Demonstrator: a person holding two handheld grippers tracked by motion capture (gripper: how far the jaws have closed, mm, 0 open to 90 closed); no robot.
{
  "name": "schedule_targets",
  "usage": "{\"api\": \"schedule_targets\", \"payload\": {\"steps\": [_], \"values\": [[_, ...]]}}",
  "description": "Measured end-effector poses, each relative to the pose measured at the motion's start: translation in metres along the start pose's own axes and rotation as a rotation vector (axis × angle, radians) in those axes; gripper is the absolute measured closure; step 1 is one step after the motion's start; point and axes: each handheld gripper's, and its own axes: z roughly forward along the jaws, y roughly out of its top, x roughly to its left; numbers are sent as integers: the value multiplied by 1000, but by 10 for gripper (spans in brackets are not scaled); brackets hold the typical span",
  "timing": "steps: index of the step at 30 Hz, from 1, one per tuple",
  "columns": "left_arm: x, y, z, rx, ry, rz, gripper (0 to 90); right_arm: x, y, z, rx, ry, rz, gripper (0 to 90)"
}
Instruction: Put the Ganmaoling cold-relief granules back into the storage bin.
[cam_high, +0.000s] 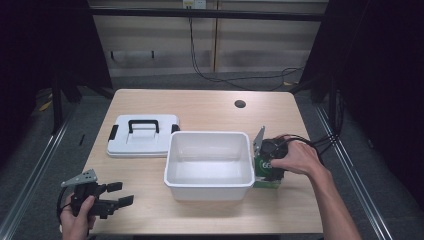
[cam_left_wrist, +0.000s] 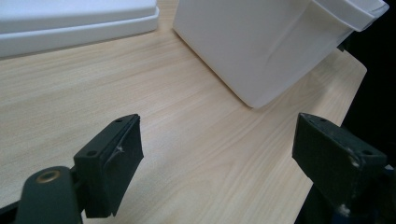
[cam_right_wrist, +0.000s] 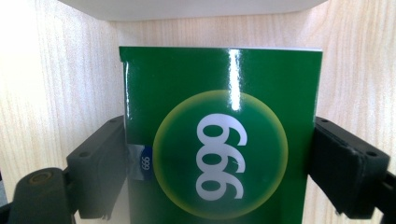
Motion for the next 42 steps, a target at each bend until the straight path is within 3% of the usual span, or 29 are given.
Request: {"api": "schedule_targets", "payload": {"steps": [3, 7, 19, 23, 42], "values": [[0, 0, 0, 0, -3, -2, 162, -1, 0, -1, 1, -3, -9, 148], [0, 0, 0, 0, -6, 0, 162, 0, 1, -1, 4, -13, 15, 155], [0, 0, 0, 0, -5, 0, 161, 1, 1, -3, 14, -3, -5, 162], [0, 0, 0, -1, -5, -1, 161, 3, -1, -8, 2, 7, 22, 162], [1, 1, 0, 2, -4, -4, 161, 5, -11, -33, -27, 13, 46, 163]]}}
